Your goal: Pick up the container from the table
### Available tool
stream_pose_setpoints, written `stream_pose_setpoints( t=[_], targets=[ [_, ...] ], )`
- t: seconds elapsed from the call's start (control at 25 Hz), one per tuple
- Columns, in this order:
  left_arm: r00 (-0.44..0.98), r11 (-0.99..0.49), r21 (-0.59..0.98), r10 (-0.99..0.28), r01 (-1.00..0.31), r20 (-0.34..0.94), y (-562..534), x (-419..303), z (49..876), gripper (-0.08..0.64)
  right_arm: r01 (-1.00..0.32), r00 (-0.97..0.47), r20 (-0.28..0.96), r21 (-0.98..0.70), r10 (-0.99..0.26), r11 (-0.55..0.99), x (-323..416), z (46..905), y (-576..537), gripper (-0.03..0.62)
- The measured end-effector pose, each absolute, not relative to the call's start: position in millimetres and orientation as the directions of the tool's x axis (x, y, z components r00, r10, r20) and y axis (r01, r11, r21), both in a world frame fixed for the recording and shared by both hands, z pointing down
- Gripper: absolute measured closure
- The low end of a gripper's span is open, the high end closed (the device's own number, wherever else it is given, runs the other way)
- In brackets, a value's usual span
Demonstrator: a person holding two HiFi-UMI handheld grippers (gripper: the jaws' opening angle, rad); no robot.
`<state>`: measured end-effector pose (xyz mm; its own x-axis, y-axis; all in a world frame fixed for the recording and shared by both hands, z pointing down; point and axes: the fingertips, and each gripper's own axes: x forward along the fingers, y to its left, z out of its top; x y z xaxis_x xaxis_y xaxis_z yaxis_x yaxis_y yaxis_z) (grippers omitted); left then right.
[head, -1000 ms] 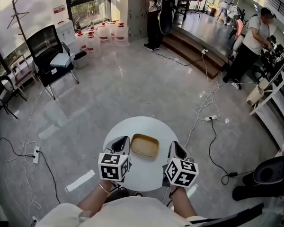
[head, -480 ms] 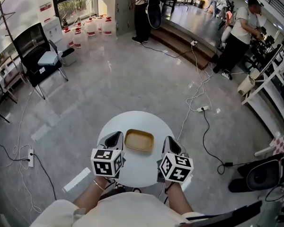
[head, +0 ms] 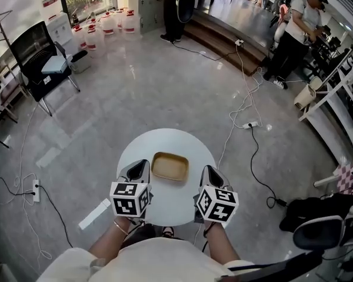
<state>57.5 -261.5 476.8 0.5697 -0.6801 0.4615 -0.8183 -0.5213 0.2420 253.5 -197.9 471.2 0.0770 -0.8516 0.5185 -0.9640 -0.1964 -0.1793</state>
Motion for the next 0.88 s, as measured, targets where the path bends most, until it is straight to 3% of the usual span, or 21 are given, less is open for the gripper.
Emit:
stream_pose_setpoints(
  t=[0.88],
  targets=[
    [0.517, -0.468, 0.259, -0.588, -0.845, 0.622, -234, 37, 571, 0.545, -0.959, 0.048, 0.655, -0.181, -0.754, -0.219, 245, 554, -179, 0.568]
  ],
)
